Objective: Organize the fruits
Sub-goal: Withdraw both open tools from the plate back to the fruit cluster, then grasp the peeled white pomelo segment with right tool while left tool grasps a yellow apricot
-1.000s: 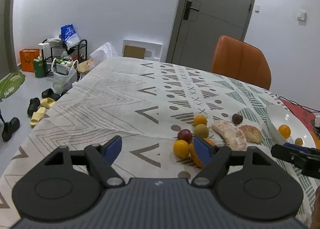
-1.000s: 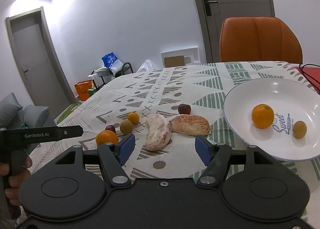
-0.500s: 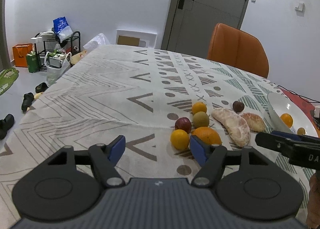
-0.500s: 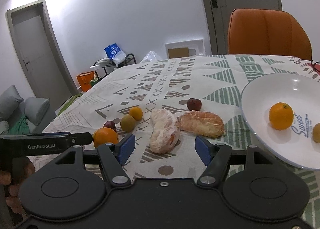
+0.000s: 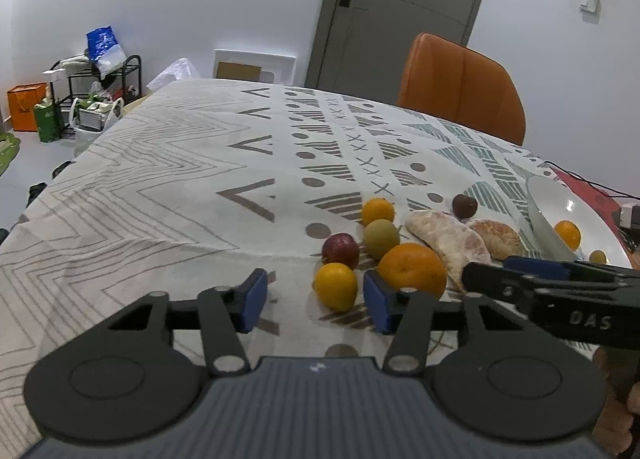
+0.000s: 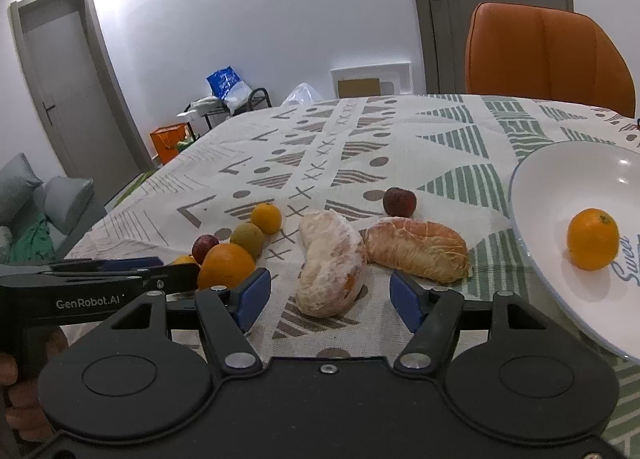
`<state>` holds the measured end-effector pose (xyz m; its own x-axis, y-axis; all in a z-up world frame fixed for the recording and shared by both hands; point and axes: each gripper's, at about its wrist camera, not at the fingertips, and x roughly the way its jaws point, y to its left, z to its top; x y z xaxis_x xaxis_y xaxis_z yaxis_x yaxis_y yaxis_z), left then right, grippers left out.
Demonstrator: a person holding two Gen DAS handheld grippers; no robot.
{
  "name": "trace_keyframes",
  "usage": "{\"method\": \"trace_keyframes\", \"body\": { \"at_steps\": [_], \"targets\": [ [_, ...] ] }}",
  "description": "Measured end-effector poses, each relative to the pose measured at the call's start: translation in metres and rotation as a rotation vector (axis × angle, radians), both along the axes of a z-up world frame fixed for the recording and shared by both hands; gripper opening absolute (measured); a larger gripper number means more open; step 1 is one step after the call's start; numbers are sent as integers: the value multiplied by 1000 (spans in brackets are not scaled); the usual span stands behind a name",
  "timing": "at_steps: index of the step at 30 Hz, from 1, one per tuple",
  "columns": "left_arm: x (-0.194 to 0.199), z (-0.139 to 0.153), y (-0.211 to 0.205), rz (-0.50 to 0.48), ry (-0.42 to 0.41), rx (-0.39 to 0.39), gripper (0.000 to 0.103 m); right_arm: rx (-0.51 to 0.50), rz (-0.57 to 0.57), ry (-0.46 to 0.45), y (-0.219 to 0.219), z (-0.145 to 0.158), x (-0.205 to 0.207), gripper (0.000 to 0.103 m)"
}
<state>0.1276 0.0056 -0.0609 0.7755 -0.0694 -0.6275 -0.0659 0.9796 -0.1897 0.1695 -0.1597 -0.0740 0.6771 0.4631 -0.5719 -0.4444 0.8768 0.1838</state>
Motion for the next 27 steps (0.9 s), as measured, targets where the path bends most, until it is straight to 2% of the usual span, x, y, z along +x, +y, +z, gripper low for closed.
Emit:
{"method": "trace_keyframes", "body": {
  "at_steps": [4,8,18,20,23,27],
  "targets": [
    [2,-1,-2,-10,-3,-3,39,-20,7,3,6,-3,3,65],
    [4,-2,-2,-20,-1,-10,21,-39,12,-3,12,-3,6,64],
    [-1,2,15,14,4,-35,21,-105,15,-30,27,-4,12,62],
    [-3,2,18,21,7,-35,21,-126,5,-46,30,-5,13,57],
    [-5,3,22,31,4,-44,21,-177,-18,-78,34,-5,11,41],
    [-8,5,25,46,-1,-53,21,-174,-11,-68,32,-3,8,39]
  ]
}}
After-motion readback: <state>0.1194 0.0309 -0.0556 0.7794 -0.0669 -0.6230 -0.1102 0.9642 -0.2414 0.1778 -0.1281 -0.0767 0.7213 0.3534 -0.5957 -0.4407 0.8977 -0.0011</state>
